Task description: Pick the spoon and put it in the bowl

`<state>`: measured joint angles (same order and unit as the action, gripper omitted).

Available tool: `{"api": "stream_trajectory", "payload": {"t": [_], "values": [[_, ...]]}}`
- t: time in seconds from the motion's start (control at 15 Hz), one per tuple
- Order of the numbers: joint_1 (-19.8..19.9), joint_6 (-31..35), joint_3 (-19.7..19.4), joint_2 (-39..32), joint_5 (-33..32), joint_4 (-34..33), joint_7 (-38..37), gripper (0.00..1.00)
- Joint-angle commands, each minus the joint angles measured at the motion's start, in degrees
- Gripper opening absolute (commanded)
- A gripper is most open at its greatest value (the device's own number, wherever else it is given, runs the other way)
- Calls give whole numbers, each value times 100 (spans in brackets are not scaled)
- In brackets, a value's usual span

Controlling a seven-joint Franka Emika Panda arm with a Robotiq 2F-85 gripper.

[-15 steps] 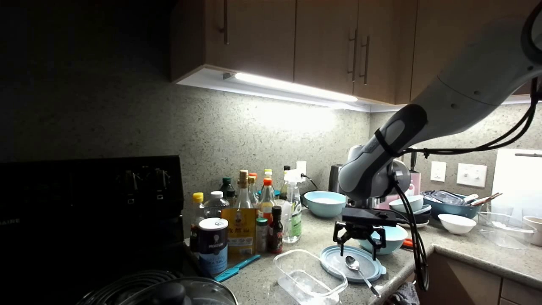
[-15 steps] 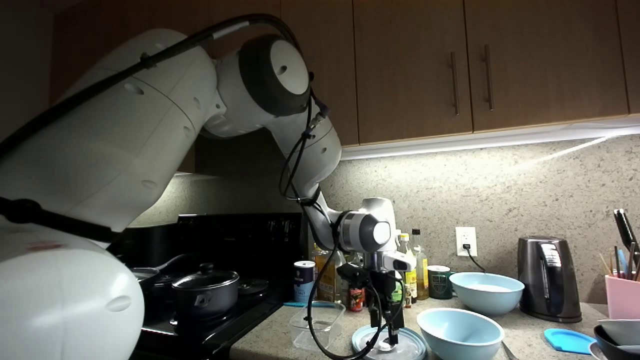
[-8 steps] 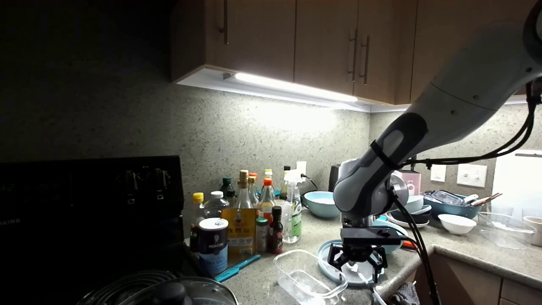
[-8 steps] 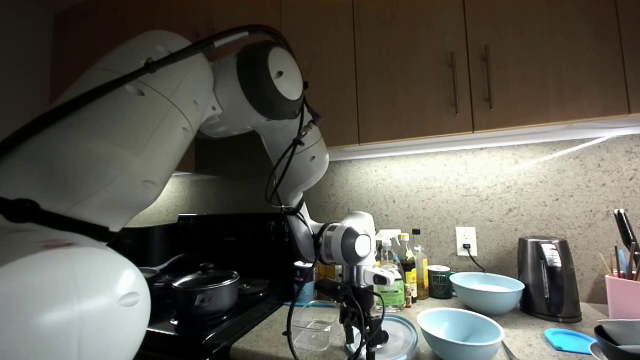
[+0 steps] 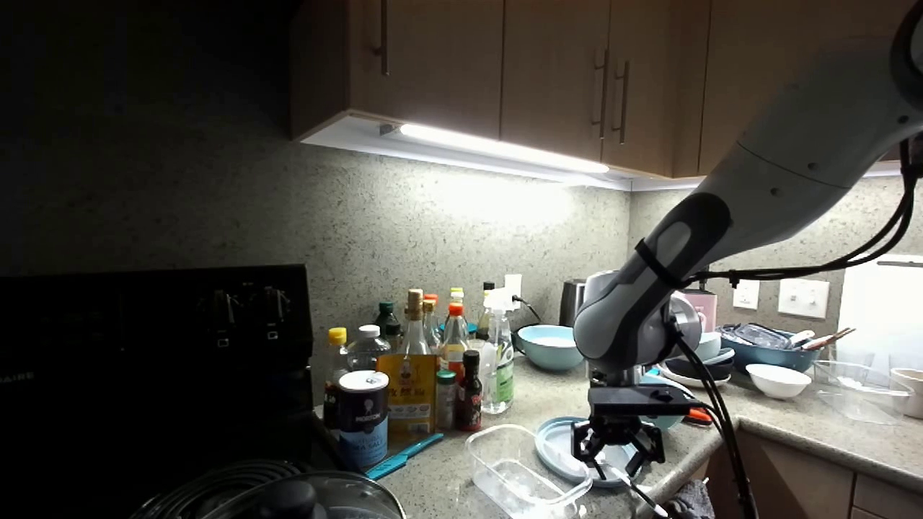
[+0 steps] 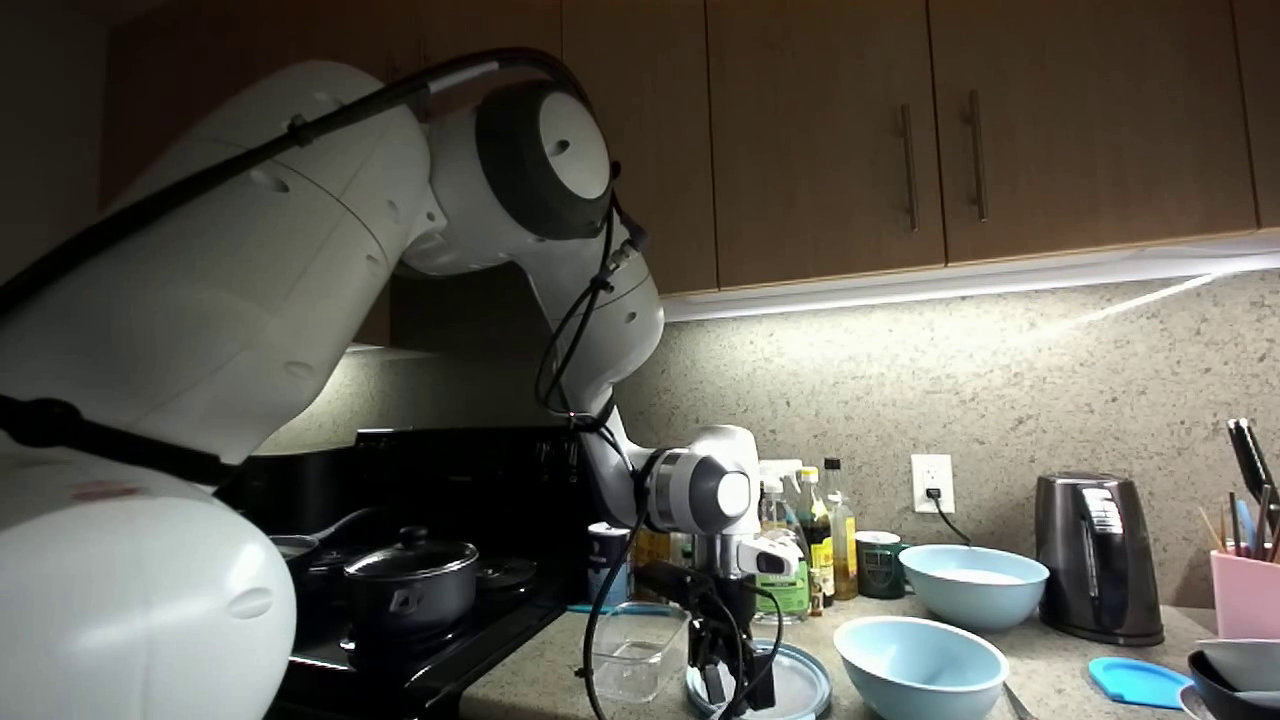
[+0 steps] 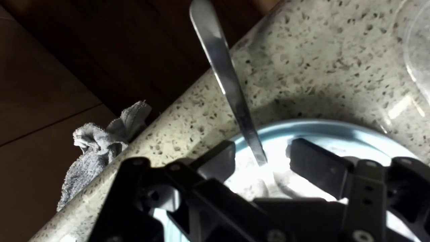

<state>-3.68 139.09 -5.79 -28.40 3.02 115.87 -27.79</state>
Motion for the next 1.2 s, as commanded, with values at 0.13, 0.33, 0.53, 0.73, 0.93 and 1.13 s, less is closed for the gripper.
{"api": "stream_trajectory", "payload": {"t": [0.13, 0.33, 0.53, 0.73, 0.93, 1.13], "values": [[340, -51, 150, 28, 422, 48, 558, 8], [448, -112, 193, 10, 635, -17, 686, 0], [506, -141, 196, -20, 723, -52, 731, 0], [496, -63, 159, 27, 723, -12, 672, 0], [313, 29, 9, 271, 472, 147, 412, 0], [113, 168, -145, 498, 180, 235, 226, 0]]}}
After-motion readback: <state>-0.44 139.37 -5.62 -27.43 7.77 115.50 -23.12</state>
